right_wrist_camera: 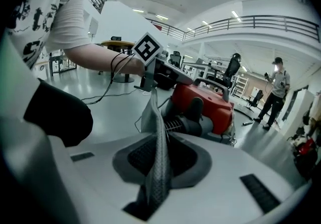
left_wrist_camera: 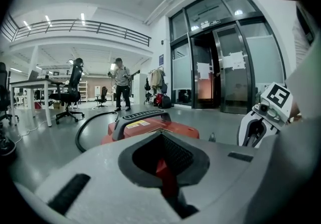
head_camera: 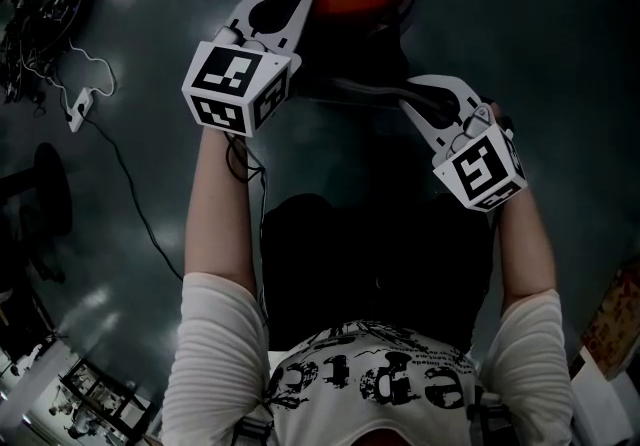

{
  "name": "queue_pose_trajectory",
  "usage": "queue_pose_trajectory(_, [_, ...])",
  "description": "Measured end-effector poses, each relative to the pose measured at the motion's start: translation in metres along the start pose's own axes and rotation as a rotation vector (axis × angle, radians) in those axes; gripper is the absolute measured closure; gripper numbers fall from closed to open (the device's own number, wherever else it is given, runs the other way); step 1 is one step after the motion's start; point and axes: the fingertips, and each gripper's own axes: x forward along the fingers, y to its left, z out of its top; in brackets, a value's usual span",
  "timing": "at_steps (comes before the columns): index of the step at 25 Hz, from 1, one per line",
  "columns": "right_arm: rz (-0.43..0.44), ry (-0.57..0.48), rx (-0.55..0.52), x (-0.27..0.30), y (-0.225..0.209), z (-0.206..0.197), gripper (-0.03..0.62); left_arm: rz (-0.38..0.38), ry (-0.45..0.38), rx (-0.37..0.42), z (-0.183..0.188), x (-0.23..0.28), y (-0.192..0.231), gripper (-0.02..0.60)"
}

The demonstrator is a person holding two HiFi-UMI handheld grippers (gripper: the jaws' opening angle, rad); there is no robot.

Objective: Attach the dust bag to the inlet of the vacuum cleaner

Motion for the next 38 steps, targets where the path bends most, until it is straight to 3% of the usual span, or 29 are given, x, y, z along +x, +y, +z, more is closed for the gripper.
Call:
queue_pose_trajectory(19, [-0.003,-0.026,-0.023,0.003,-0.005,0.003,0.549,0.001,-0.014,0.013,-0.002,0.001,-0.002,0.578])
queue_pose_trajectory(25, [0.027,-0.07,0.065,0.002,-0.007,-0.006,0.548,-0.014,-0.01,0.017,-0.003,0.001,-0.002,0.578])
queue_pose_trajectory(32, [-0.009,-0.036,-0.06,0.004,-0.011,0.005,0.545,-0.034,-0.01,0.014,-0.002,0.001,-0.003,0.578])
queue_pose_trajectory(38, [0.03,-0.089,0.036,0.004,-0.01,-0.007,0.545,-0.04,-0.018,0.022,-0.003,0.0,-0.005,0.578])
